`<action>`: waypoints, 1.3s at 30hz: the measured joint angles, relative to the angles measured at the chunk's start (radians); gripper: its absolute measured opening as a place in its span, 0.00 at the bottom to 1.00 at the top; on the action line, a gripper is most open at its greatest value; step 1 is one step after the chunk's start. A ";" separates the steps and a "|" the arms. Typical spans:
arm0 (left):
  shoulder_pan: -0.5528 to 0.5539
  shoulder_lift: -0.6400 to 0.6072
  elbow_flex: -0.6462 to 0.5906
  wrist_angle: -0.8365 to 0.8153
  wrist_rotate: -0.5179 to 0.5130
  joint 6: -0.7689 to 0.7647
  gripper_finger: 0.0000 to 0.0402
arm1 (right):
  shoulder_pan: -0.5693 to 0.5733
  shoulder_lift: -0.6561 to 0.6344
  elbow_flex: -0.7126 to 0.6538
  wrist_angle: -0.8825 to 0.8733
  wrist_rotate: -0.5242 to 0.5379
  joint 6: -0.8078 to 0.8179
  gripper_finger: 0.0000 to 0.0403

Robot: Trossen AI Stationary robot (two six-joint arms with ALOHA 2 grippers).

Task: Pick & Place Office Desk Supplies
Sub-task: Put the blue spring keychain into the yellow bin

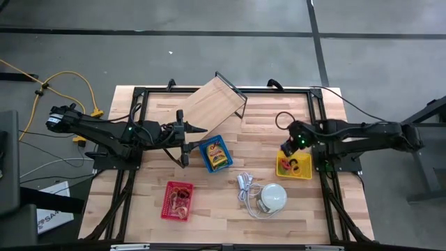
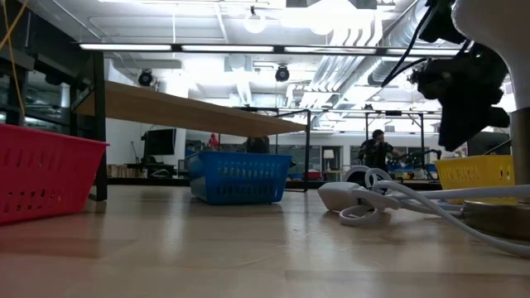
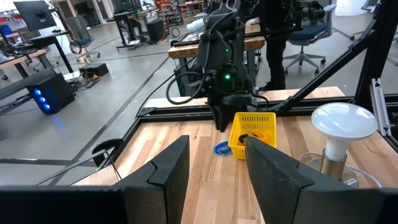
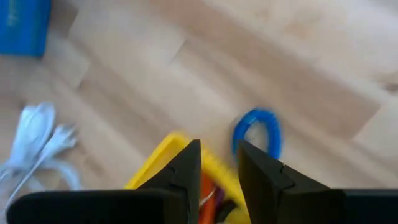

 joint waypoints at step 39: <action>0.000 0.000 0.000 0.000 0.000 0.000 0.37 | -0.032 0.435 0.000 0.067 0.098 -0.067 0.21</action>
